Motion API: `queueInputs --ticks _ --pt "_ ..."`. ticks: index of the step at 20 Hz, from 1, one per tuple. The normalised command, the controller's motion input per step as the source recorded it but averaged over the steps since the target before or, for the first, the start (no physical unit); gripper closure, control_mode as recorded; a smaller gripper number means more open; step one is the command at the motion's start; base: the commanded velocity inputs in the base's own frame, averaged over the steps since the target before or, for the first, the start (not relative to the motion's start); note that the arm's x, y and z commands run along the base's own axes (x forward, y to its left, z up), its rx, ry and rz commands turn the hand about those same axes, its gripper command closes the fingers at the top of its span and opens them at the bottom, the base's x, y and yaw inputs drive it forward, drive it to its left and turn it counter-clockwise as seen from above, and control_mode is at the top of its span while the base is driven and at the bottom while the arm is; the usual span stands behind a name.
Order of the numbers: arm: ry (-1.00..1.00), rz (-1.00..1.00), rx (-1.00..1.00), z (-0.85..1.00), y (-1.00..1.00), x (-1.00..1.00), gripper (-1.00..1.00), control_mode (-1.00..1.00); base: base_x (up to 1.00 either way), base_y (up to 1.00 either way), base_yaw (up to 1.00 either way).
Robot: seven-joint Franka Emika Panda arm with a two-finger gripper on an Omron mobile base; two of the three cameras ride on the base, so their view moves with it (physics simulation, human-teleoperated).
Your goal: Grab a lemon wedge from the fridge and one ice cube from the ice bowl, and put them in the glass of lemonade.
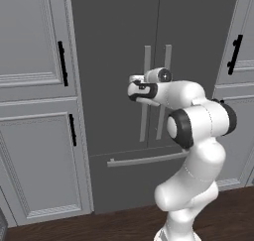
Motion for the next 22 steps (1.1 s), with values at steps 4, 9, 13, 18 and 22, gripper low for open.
queueInputs --ticks 4,9,13,18,22 --pt "0.02 0.00 0.00 -0.21 0.00 0.76 1.00 -1.00 0.00 0.00 0.00" --pt "0.24 0.00 -0.01 0.14 0.07 0.07 1.00 -1.00 0.00 0.00 0.00" --pt "0.12 0.00 -0.14 0.37 0.20 -0.79 1.00 -1.00 0.00 0.00 0.00" --pt "0.00 0.00 -0.20 0.57 0.44 -1.00 1.00 -1.00 0.00 0.00 0.00" --pt "0.00 0.02 -0.22 0.71 0.62 -1.00 1.00 -1.00 0.00 0.00 0.00"
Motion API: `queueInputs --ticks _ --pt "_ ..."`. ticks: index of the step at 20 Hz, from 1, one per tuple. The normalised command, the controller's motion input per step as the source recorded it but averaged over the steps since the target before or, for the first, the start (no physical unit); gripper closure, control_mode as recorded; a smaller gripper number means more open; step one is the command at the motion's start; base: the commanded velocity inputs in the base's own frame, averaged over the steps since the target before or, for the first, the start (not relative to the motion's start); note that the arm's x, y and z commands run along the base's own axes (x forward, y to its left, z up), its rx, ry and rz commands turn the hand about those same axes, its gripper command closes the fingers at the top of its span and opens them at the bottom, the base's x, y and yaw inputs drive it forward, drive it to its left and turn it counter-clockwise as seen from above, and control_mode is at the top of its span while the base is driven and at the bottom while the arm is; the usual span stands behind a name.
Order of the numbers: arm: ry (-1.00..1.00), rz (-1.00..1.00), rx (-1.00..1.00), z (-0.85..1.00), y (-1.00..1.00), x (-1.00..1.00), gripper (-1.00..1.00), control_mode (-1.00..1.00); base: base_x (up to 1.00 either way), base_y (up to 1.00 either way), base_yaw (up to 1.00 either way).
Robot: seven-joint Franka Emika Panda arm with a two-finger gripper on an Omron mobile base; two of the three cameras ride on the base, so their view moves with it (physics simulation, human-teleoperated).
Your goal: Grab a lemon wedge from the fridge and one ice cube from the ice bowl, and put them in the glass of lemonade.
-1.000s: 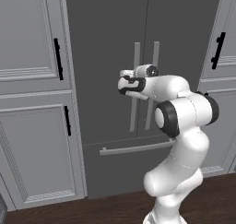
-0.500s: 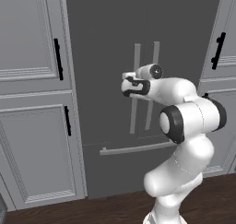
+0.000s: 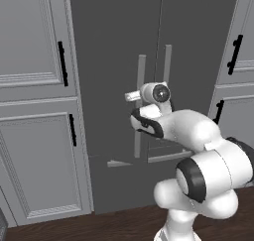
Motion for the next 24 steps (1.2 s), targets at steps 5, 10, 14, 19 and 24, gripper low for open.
queueInputs --ticks 5,10,14,19,24 --pt "0.00 0.03 -0.21 0.77 0.64 -0.78 1.00 -1.00 0.00 0.00 0.00" --pt "-0.01 0.06 -0.21 0.76 0.63 -0.58 -1.00 -1.00 0.00 0.00 0.00" --pt "-0.05 0.02 -0.14 0.75 0.29 -0.47 -1.00 -1.00 0.00 0.00 0.00" --pt "-0.19 0.01 0.12 0.81 -0.02 -0.70 -1.00 -1.00 0.00 0.00 0.00" --pt "0.03 0.00 0.48 0.52 -0.75 -0.74 -1.00 -1.00 0.00 0.00 0.00"
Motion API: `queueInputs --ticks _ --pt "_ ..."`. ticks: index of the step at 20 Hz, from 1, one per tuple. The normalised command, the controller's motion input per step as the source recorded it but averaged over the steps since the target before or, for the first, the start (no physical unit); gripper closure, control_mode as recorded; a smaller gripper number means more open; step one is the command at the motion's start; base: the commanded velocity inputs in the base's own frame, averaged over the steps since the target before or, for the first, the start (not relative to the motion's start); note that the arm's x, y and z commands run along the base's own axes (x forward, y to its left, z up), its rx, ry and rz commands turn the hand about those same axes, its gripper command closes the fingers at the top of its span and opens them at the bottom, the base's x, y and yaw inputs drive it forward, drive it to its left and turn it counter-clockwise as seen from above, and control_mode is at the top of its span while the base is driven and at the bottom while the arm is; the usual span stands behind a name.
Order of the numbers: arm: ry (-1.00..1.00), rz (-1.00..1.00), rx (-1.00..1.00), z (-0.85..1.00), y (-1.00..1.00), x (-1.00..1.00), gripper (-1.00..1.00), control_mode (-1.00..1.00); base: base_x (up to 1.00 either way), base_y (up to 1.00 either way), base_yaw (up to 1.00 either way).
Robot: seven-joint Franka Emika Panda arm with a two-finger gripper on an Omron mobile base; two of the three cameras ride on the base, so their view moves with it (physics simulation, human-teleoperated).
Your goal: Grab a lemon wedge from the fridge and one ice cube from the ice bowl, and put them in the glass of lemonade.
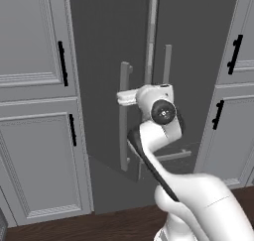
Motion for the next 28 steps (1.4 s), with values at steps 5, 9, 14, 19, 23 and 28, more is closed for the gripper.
queueInputs --ticks 5,9,14,19,23,28 --pt "0.21 0.00 0.78 0.06 -1.00 -0.57 -1.00 -1.00 0.00 0.00 0.00" --pt "0.25 0.00 0.83 0.00 -1.00 -0.36 -1.00 -1.00 0.00 0.00 0.00" --pt "0.38 0.00 0.77 0.00 -0.58 -0.03 -1.00 -1.00 0.00 0.00 0.00" --pt "0.18 0.00 0.56 -0.21 -0.01 0.01 -1.00 -1.00 0.00 0.00 0.00" --pt "0.19 0.00 0.58 -0.21 0.09 0.32 -1.00 -1.00 0.00 0.00 0.00" --pt "0.17 0.01 0.30 -0.18 0.42 0.62 -1.00 -1.00 0.00 0.00 0.00"
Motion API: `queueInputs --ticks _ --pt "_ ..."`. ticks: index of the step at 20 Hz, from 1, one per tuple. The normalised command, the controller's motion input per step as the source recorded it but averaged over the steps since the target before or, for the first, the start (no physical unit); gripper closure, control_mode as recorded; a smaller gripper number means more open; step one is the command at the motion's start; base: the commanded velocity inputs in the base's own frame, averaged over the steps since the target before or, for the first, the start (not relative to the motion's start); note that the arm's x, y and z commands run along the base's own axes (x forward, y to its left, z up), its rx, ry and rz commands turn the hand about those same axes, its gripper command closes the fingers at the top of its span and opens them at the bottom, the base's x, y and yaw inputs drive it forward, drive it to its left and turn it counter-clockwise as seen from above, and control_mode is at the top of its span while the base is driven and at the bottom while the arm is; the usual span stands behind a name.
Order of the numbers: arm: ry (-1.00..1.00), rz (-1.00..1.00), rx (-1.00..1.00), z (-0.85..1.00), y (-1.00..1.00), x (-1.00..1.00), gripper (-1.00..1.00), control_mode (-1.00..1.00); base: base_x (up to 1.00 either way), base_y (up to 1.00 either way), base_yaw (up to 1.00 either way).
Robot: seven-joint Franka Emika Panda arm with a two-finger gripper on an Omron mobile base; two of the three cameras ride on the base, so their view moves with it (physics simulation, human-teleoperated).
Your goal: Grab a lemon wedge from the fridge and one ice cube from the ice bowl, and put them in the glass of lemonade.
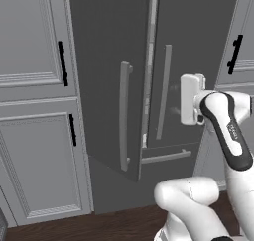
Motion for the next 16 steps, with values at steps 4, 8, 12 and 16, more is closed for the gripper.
queueInputs --ticks 4,8,12,16 --pt "0.08 0.17 0.00 -0.25 0.44 0.75 -1.00 -1.00 0.00 0.00 0.00" --pt "0.07 0.14 0.00 -0.14 0.19 0.82 -1.00 -1.00 0.00 0.00 0.00" --pt "0.00 0.04 0.00 -0.10 0.00 0.79 -1.00 -1.00 0.00 0.00 0.00" --pt "0.00 0.02 0.00 -0.17 0.00 0.81 -1.00 -1.00 0.00 0.00 0.00"
